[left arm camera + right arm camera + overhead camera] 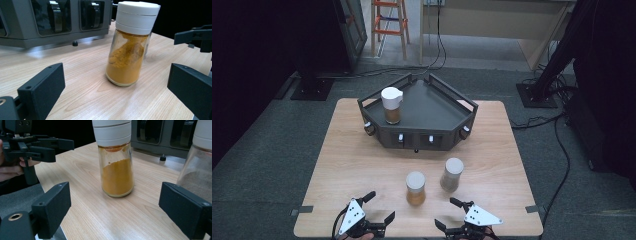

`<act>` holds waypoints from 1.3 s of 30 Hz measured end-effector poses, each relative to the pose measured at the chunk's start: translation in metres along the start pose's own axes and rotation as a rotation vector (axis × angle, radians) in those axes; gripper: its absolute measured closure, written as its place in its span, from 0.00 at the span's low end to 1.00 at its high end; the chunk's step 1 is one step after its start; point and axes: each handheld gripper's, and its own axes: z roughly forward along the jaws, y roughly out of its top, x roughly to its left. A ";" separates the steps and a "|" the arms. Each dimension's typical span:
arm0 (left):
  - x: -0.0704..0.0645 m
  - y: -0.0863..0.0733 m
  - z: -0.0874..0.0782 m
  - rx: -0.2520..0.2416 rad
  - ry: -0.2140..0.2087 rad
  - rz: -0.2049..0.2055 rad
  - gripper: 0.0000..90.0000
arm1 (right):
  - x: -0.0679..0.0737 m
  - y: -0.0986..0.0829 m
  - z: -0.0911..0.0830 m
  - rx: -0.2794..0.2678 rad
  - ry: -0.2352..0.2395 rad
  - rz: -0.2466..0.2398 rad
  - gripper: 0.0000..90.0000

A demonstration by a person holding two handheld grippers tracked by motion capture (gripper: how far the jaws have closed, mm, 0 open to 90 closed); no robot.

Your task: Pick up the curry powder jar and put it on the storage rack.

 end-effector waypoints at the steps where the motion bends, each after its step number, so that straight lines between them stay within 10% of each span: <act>1: 0.000 0.000 0.000 0.000 0.000 0.001 0.01 | 0.000 0.001 0.000 0.003 -0.001 -0.001 0.12; 39: 0.001 -0.001 -0.005 0.000 0.006 0.003 0.01 | -0.003 0.029 0.037 0.020 0.021 -0.040 0.12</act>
